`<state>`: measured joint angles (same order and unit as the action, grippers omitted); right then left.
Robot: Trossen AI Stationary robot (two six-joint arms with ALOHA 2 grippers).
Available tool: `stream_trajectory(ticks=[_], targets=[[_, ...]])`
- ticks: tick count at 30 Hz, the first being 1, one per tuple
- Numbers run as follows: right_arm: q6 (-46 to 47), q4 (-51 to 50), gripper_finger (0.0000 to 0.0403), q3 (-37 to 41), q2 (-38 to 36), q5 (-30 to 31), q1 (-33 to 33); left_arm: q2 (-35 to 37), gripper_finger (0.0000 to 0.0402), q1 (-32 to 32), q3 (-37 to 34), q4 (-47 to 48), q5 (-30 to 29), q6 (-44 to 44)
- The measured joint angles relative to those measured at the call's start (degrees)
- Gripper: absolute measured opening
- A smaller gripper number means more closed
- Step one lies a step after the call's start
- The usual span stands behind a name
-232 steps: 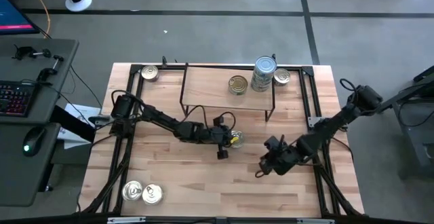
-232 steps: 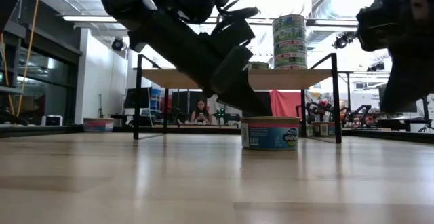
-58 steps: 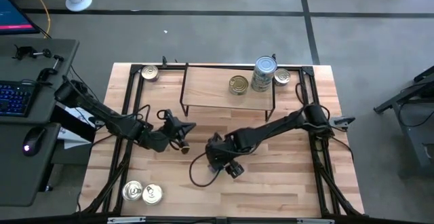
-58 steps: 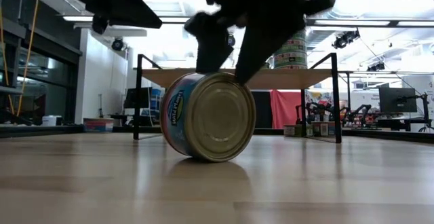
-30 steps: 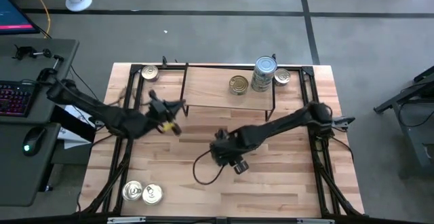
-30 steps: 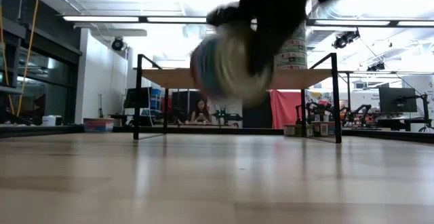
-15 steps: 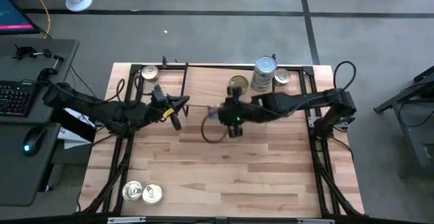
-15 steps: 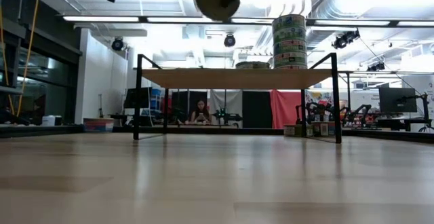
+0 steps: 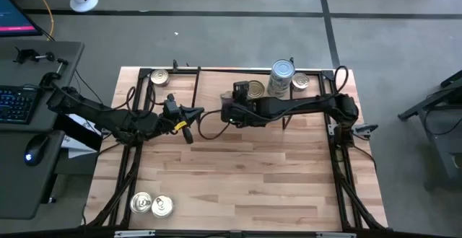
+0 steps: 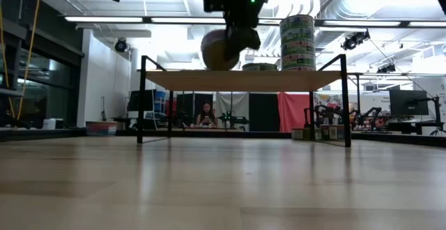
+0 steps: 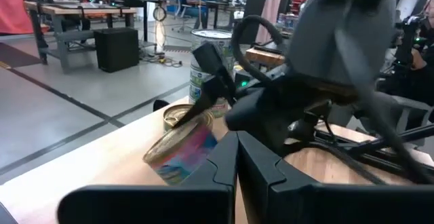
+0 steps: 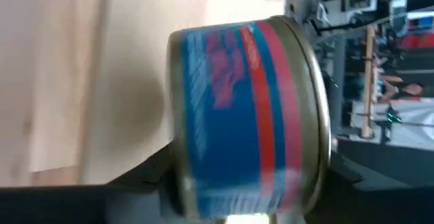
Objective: Stack canned seafood by type on shelf
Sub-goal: Put the blue pink tuna can on the shelf, then stack the blue pink tuna can on top of the other blue pink tuna can on the shelf
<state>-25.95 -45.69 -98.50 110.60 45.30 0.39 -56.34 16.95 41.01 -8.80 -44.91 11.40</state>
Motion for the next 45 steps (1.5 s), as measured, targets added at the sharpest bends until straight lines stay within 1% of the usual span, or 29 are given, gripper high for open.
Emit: stream_trajectory(ticks=[3,11,15,17,20,22,23,24,29,31,32,35,38,42,45], targets=[[-0.1,0.0,0.0224,0.0,0.3,1.1,-0.8,0.0,0.0000,0.0,0.0,0.0,-0.1,0.0],[0.5,-0.4,0.0229,0.0,0.4,0.5,-1.7,0.0,0.0000,-0.1,0.0,0.6,-0.2,-0.4],[0.6,-1.5,0.0230,0.0,0.3,-1.5,-0.7,0.0,0.0000,-0.1,0.0,1.4,-0.2,-1.0],[0.6,-2.2,0.0230,0.0,0.3,-3.5,-0.1,0.0,0.0000,-0.1,0.0,1.5,-0.2,-1.0],[0.7,-3.9,0.0231,0.0,0.3,-8.8,0.7,0.0,0.0000,-0.1,0.0,1.5,-0.2,-1.0],[2.8,-5.9,0.0231,-0.2,0.3,-12.6,1.5,0.0,0.0000,-0.1,0.0,1.5,-0.2,-1.0],[4.7,-8.0,0.0231,-0.4,0.0,-15.5,1.8,0.0,0.0000,-0.1,0.0,1.4,-0.2,-1.0],[6.8,-9.8,0.0231,-0.7,-0.4,-19.5,2.0,0.0,0.0000,-0.1,0.0,1.4,-0.2,-1.0],[18.4,-14.0,0.0232,-0.9,-4.0,-43.5,2.7,0.0,0.0000,-0.1,0.0,1.2,-0.2,-0.6],[20.9,-16.1,0.0232,-0.8,-5.3,-49.5,3.4,0.0,0.0000,-0.1,0.0,1.2,-0.2,-0.5],[21.5,-16.8,0.0232,-0.2,-6.1,-51.2,4.0,0.0,0.0000,-0.1,0.0,1.2,-0.2,-0.5],[23.8,-18.1,0.0232,5.3,-10.3,-52.2,6.4,0.0,0.0000,-0.1,0.0,1.2,0.4,-0.4],[30.2,-15.3,0.0232,16.2,-17.1,-52.5,9.0,0.1,0.0000,-0.1,0.0,1.2,1.3,1.4],[46.0,-10.7,0.0232,31.1,-28.7,-52.2,12.0,0.8,0.0000,-0.2,0.0,1.3,2.7,3.0],[61.3,-11.2,0.0232,39.7,-36.6,-51.8,14.1,1.7,0.0000,-0.9,0.0,1.2,4.4,3.6]])
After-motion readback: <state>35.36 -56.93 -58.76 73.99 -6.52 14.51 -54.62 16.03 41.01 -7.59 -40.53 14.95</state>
